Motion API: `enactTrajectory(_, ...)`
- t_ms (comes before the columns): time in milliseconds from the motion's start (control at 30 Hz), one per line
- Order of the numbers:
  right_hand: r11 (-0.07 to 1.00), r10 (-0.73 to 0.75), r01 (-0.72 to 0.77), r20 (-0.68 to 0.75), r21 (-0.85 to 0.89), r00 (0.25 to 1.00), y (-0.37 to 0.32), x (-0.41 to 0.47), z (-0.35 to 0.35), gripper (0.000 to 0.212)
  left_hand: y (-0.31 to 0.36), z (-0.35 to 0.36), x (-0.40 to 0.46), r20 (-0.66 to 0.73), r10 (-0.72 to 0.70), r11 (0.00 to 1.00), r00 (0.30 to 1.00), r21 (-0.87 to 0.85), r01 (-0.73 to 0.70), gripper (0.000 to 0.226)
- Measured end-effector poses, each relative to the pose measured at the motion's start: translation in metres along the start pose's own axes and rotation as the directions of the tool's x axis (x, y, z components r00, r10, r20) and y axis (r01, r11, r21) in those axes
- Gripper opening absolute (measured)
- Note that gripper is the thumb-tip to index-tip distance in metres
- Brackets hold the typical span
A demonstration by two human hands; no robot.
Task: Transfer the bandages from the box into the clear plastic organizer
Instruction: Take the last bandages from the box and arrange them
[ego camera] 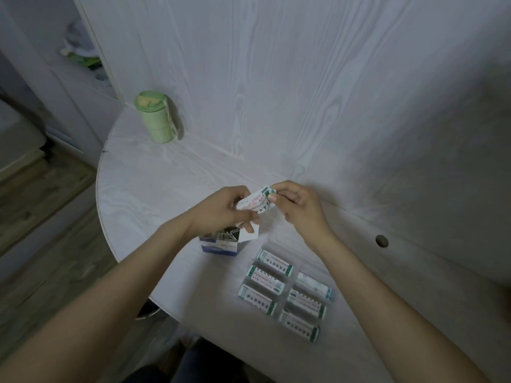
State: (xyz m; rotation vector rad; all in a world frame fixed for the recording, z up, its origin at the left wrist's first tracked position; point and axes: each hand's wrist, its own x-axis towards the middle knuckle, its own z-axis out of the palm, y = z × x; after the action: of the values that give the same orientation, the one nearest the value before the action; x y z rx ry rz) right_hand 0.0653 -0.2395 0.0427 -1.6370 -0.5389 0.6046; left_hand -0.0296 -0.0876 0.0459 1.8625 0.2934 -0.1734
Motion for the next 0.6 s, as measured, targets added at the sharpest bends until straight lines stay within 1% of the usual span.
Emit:
enactTrajectory(67, 1.000, -0.004, 0.004, 0.016, -0.011, 1.000, 0.003, -0.003, -0.005, 0.011, 0.008, 0.010, -0.001, 0.110, -0.032, 0.995, 0.993, -0.094, 0.043, 0.007)
enactTrajectory(100, 1.000, -0.010, 0.010, 0.014, -0.029, 1.000, 0.005, -0.005, -0.009, 0.015, 0.011, 0.016, -0.002, 0.146, -0.031, 0.993, 0.989, -0.112, 0.048, 0.006)
enactTrajectory(200, 0.998, -0.005, 0.004, -0.015, -0.059, 1.000, 0.011, -0.011, -0.018, 0.022, 0.015, 0.032, -0.005, 0.156, -0.040, 0.985, 0.987, -0.161, 0.066, 0.027)
enactTrajectory(267, 0.999, 0.010, -0.011, -0.017, -0.046, 1.000, 0.016, -0.019, -0.023, 0.019, 0.012, 0.041, -0.005, 0.157, -0.059, 0.965, 0.986, -0.245, 0.097, 0.035)
enactTrajectory(333, 1.000, 0.022, -0.023, -0.016, -0.021, 1.000, 0.021, -0.027, -0.026, 0.014, 0.006, 0.049, -0.004, 0.154, -0.067, 0.950, 0.986, -0.292, 0.111, 0.039)
enactTrajectory(400, 0.999, 0.046, -0.046, -0.015, 0.013, 0.999, 0.026, -0.036, -0.028, 0.014, 0.003, 0.056, -0.005, 0.139, -0.079, 0.947, 0.987, -0.298, 0.118, 0.037)
enactTrajectory(500, 0.990, 0.106, -0.105, -0.005, 0.096, 0.994, 0.031, -0.045, -0.031, 0.019, 0.003, 0.065, -0.006, 0.085, -0.102, 0.928, 0.991, -0.351, 0.125, 0.024)
enactTrajectory(567, 0.990, 0.109, -0.107, -0.016, 0.093, 0.994, 0.033, -0.049, -0.033, 0.021, 0.000, 0.070, -0.008, 0.054, -0.124, 0.897, 0.991, -0.421, 0.135, 0.018)
enactTrajectory(600, 0.992, 0.099, -0.096, -0.032, 0.078, 0.995, 0.034, -0.050, -0.034, 0.021, -0.001, 0.073, -0.009, 0.056, -0.122, 0.885, 0.991, -0.446, 0.134, 0.019)
